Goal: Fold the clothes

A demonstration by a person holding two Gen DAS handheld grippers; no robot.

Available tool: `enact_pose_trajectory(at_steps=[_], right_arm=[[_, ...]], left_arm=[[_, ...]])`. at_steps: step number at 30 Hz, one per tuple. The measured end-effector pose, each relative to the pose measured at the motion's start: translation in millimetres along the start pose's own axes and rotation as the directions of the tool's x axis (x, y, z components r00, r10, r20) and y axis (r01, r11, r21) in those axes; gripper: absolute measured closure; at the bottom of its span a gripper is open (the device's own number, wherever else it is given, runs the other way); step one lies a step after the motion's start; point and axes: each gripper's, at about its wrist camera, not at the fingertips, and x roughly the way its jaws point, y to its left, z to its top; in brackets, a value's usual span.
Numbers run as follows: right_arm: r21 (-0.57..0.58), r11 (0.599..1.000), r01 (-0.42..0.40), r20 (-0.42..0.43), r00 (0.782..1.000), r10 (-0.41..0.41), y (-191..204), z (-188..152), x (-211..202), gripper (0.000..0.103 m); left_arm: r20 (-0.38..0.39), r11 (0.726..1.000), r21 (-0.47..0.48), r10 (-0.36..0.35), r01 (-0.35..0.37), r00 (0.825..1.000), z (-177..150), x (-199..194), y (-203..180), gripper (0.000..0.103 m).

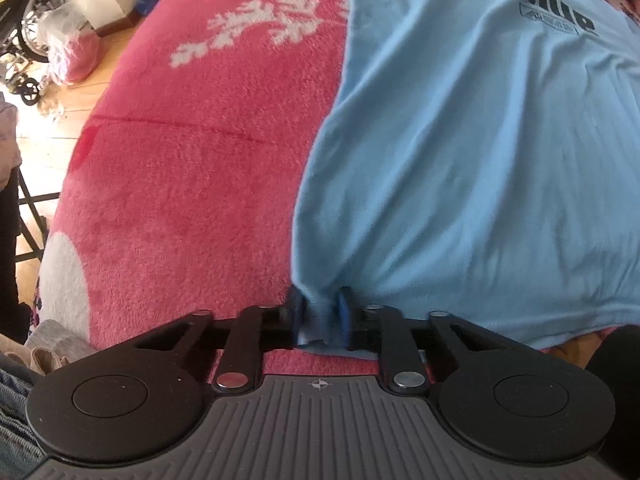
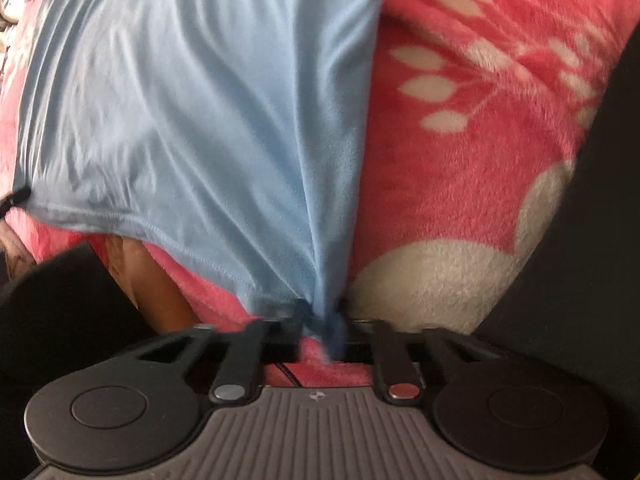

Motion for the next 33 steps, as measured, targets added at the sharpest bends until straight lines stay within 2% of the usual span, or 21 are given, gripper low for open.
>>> enact_pose_trajectory(at_steps=[5, 10, 14, 17, 22, 24, 26, 27, 28, 29, 30, 33], right_arm=[[-0.090, 0.996, 0.027, -0.029, 0.999, -0.030, 7.5, -3.4, -29.1, 0.099], [-0.137, 0.990, 0.037, -0.058, 0.997, -0.046, 11.4, -9.7, -60.1, 0.099], [-0.104, 0.994, 0.044, -0.128, 0.990, -0.058, 2.9, -18.7, -44.8, 0.099], [-0.105, 0.994, 0.034, -0.113, 0.993, -0.046, 5.8, -19.1, -48.7, 0.099], [-0.093, 0.994, 0.061, -0.109, 0.992, -0.071, 3.7, -18.2, -39.0, 0.099], [-0.094, 0.993, 0.076, -0.109, 0.990, -0.087, 6.5, -18.2, -32.0, 0.096], [-0.104, 0.990, 0.092, -0.116, 0.988, -0.104, 10.0, -19.4, -26.6, 0.083], [-0.120, 0.988, 0.093, -0.113, 0.988, -0.107, 13.0, -21.4, -26.9, 0.080], [-0.136, 0.986, 0.095, -0.111, 0.988, -0.111, 16.0, -23.4, -27.3, 0.073], [-0.145, 0.985, 0.097, -0.101, 0.989, -0.112, 18.1, -25.4, -30.1, 0.067], [-0.153, 0.983, 0.099, -0.091, 0.989, -0.114, 20.2, -27.4, -33.0, 0.065], [-0.175, 0.977, 0.123, -0.034, 0.991, -0.131, 18.4, -34.0, -52.6, 0.058]], left_arm=[[0.010, 1.000, 0.012, 0.008, -0.008, 1.000, -4.1, -15.5, 1.9, 0.100], [-0.017, 0.996, 0.082, 0.024, -0.022, 1.000, -10.5, -26.4, 1.1, 0.100], [-0.070, 0.990, 0.143, 0.021, -0.011, 0.997, 0.0, -14.4, 1.3, 0.100], [-0.111, 0.989, 0.147, 0.022, -0.005, 0.994, -2.1, -7.4, -3.3, 0.100], [-0.110, 0.989, 0.145, 0.030, -0.013, 0.993, -1.2, -5.2, -0.6, 0.100], [-0.117, 0.986, 0.165, 0.041, -0.022, 0.992, -2.5, -0.4, -3.5, 0.099], [-0.124, 0.981, 0.193, 0.054, -0.029, 0.991, -1.9, 3.5, -6.7, 0.097], [-0.126, 0.978, 0.207, 0.057, -0.030, 0.990, -2.2, 3.7, -8.3, 0.096], [-0.124, 0.976, 0.215, 0.062, -0.034, 0.990, -2.3, 2.9, -9.3, 0.093], [-0.131, 0.975, 0.218, 0.067, -0.038, 0.989, -2.3, 1.9, -9.5, 0.084], [-0.138, 0.975, 0.220, 0.072, -0.041, 0.988, -2.3, 0.7, -8.8, 0.077], [-0.156, 0.976, 0.209, 0.094, -0.060, 0.983, -2.7, -5.3, -4.0, 0.067]])
